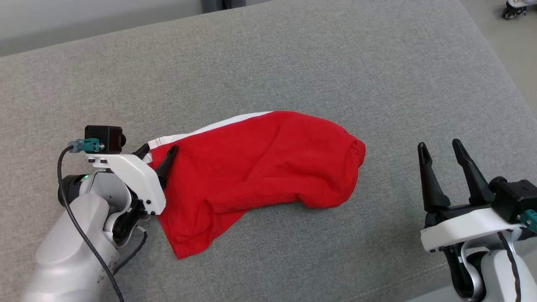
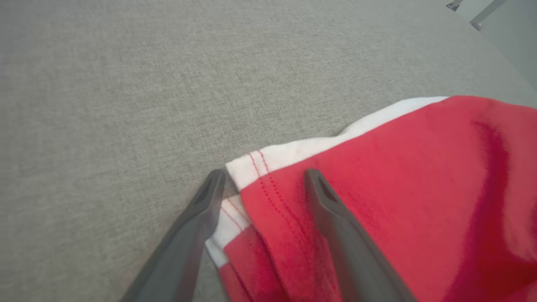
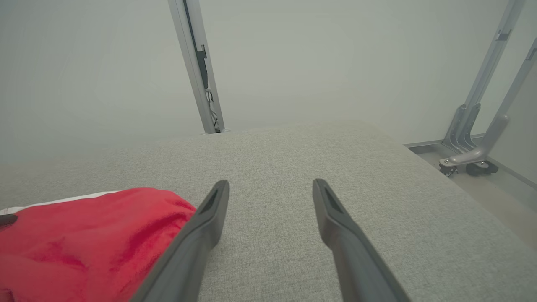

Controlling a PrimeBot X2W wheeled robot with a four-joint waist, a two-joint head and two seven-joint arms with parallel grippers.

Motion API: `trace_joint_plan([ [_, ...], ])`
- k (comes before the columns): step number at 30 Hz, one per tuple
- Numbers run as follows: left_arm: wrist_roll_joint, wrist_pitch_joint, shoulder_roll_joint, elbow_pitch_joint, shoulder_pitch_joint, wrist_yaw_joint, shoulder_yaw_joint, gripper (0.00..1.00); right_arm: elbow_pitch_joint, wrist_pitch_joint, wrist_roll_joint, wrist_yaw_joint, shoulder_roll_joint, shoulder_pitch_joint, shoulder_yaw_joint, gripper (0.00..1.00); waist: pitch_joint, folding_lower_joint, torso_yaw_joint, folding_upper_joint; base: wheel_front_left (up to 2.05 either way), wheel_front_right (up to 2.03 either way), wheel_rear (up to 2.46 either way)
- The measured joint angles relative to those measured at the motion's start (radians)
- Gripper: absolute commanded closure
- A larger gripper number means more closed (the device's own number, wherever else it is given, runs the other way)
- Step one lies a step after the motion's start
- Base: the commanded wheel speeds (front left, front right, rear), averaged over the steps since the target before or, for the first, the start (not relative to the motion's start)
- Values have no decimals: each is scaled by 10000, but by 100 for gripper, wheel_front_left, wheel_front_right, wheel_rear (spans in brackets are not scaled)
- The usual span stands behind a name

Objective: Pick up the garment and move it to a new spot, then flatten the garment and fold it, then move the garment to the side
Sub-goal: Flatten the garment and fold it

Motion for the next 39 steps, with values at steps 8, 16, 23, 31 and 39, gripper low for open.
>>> trace_joint_plan([
  [8,-82,-261,-169,525,-228,-485,-150,100,146,-92,17,0,2,-103,-8,0,-141,0,89,0,0,0,0],
  [16,711,-1657,-40,-360,-1182,-499,-357,100,174,-73,-29,0,0,-188,-182,0,-506,0,307,0,0,0,0],
  [23,1630,-2349,437,-3164,-1583,-4,-570,100,-38,23,-176,0,2,-47,-593,0,-728,0,793,0,0,0,0],
  [31,1605,-1386,1361,-6625,1989,1319,-1095,100,-136,117,-94,0,4,133,-656,0,-741,0,1395,0,0,0,0],
  [39,1156,-1172,1622,-7043,4302,1965,-1419,100,-196,297,-138,0,6,227,-663,0,-779,0,1975,0,0,0,0],
])
